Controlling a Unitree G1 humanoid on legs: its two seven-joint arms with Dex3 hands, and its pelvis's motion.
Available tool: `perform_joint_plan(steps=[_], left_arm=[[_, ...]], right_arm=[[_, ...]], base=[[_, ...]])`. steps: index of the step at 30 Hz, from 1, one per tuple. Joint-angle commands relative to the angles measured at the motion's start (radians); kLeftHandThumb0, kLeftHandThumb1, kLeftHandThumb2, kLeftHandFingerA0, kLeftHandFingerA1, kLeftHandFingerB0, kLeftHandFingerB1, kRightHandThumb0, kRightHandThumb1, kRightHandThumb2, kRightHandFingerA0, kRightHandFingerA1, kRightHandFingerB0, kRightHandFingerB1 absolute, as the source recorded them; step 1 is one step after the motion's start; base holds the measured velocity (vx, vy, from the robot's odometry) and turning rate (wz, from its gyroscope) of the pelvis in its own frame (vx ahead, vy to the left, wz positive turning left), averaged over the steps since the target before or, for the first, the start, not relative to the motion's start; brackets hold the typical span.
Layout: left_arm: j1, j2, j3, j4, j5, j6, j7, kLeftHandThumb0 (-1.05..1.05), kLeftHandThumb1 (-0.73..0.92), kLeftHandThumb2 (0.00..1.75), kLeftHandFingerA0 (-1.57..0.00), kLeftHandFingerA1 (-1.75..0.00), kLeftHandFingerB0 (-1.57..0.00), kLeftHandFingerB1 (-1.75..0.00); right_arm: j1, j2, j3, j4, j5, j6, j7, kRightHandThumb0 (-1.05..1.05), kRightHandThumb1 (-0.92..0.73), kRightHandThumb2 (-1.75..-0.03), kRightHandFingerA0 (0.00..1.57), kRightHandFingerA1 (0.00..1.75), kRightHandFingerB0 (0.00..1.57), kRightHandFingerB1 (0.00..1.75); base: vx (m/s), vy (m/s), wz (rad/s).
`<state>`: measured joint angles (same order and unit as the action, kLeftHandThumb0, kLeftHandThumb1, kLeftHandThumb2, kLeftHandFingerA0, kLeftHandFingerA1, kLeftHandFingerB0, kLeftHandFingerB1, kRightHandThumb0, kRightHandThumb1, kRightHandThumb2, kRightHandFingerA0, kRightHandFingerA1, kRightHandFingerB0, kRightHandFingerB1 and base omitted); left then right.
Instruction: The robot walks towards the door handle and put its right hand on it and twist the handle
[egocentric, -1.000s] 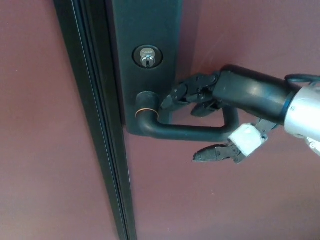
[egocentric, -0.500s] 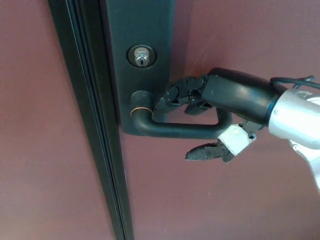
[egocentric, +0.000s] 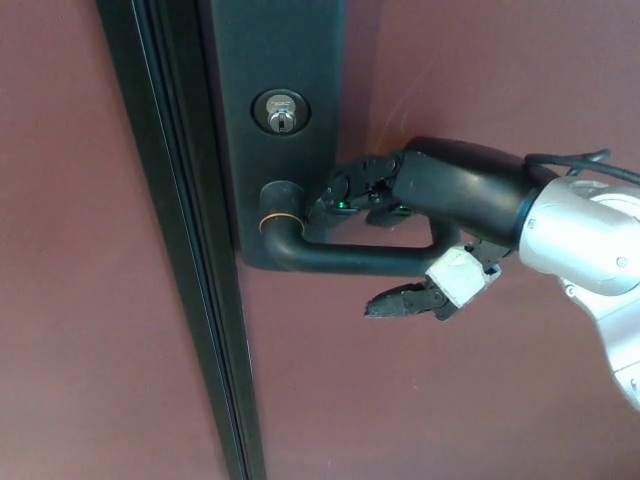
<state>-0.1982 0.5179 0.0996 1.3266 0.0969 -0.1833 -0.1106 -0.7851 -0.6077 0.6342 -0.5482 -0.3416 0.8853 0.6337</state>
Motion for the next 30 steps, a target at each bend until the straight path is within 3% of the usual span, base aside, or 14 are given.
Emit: perform_joint_plan(steps=[1,9,12,13,14,15,16,17,18,20,22,23,25,30], left_arm=[[0.000,0.006,-0.001,0.002,0.008,0.015,-0.010,-0.31,0.57,0.56,-0.66,-0.45,-0.53,-0.41],[-0.027,-0.001,0.015,-0.002,-0.004,0.021,-0.007,-0.28,0.56,0.57,-0.71,-0.48,-0.52,-0.41],[-0.023,-0.001,0.018,-0.003,-0.005,0.021,-0.011,-0.28,0.56,0.57,-0.72,-0.49,-0.52,-0.41],[-0.023,0.000,0.018,-0.003,-0.004,0.023,-0.013,-0.28,0.57,0.57,-0.71,-0.47,-0.53,-0.41],[-0.023,0.001,0.017,-0.003,-0.004,0.025,-0.015,-0.28,0.57,0.57,-0.71,-0.47,-0.53,-0.41],[-0.024,0.000,0.017,-0.003,-0.003,0.024,-0.012,-0.28,0.57,0.57,-0.70,-0.47,-0.53,-0.41],[-0.025,-0.001,0.015,-0.003,-0.001,0.021,-0.012,-0.28,0.56,0.57,-0.70,-0.47,-0.52,-0.41],[-0.025,-0.001,0.015,-0.002,0.000,0.022,-0.012,-0.28,0.57,0.57,-0.69,-0.46,-0.53,-0.41],[-0.026,-0.001,0.015,-0.002,0.000,0.023,-0.011,-0.28,0.57,0.57,-0.69,-0.46,-0.53,-0.41],[-0.028,-0.001,0.019,-0.001,-0.004,0.029,-0.014,-0.28,0.56,0.57,-0.70,-0.47,-0.53,-0.41],[-0.028,0.001,0.015,-0.001,-0.001,0.029,-0.017,-0.28,0.56,0.57,-0.70,-0.47,-0.53,-0.41],[-0.027,0.001,0.016,-0.002,-0.002,0.028,-0.018,-0.28,0.56,0.57,-0.70,-0.47,-0.53,-0.41],[-0.030,0.000,0.018,-0.004,-0.004,0.027,-0.015,-0.28,0.56,0.57,-0.71,-0.49,-0.53,-0.41],[-0.029,0.001,0.017,-0.003,-0.002,0.027,-0.012,-0.28,0.56,0.57,-0.72,-0.48,-0.53,-0.41]], right_arm=[[0.032,0.019,0.042,0.047,-0.020,0.037,0.031,-0.48,-0.53,-0.56,0.46,0.42,0.37,0.35],[0.010,0.029,0.052,0.088,-0.061,0.049,0.052,-0.48,-0.52,-0.56,0.46,0.42,0.38,0.36],[0.015,0.029,0.057,0.078,-0.074,0.061,0.059,-0.48,-0.52,-0.55,0.54,0.44,0.51,0.40],[0.018,0.033,0.061,0.078,-0.086,0.062,0.055,-0.48,-0.45,-0.83,0.66,0.65,0.54,0.57],[0.019,0.036,0.064,0.079,-0.094,0.061,0.050,-0.48,-0.45,-0.83,0.66,0.65,0.54,0.57],[0.029,0.037,0.064,0.072,-0.112,0.044,0.034,-0.38,-0.44,-0.86,0.80,0.79,0.69,0.71],[0.048,0.034,0.061,0.064,-0.135,0.014,0.007,-0.33,-0.51,-0.56,0.79,1.13,0.71,0.95],[0.071,0.032,0.060,0.059,-0.162,-0.027,-0.029,-0.26,-0.50,-0.56,0.72,1.45,0.60,1.21],[0.080,0.033,0.059,0.059,-0.173,-0.042,-0.038,-0.26,-0.50,-0.56,0.72,1.45,0.60,1.21],[0.129,0.043,0.042,0.058,-0.217,-0.131,-0.134,-0.05,-0.61,-0.45,0.59,1.74,0.45,1.53],[0.157,0.058,0.025,0.060,-0.238,-0.175,-0.174,-0.03,-0.58,-0.45,0.62,1.72,0.49,1.50],[0.166,0.068,0.016,0.061,-0.246,-0.187,-0.182,-0.02,-0.56,-0.49,0.57,1.74,0.62,1.46],[0.186,0.093,-0.013,0.063,-0.247,-0.217,-0.204,-0.02,-0.56,-0.49,0.66,1.64,0.70,1.30],[0.211,0.120,-0.046,0.073,-0.261,-0.259,-0.200,-0.04,-0.54,-0.50,0.67,1.60,0.68,1.26]], base=[[0.00,0.000,0.00],[0.00,0.000,0.00],[0.00,0.000,0.00],[0.00,0.000,0.00],[0.00,0.000,0.00],[0.00,0.000,0.00],[0.00,0.000,0.00],[0.00,0.000,0.00],[0.00,0.000,0.00],[0.00,0.000,0.00],[0.00,0.000,0.00],[0.00,0.000,0.00],[0.00,0.000,0.00],[0.00,0.000,0.00]])
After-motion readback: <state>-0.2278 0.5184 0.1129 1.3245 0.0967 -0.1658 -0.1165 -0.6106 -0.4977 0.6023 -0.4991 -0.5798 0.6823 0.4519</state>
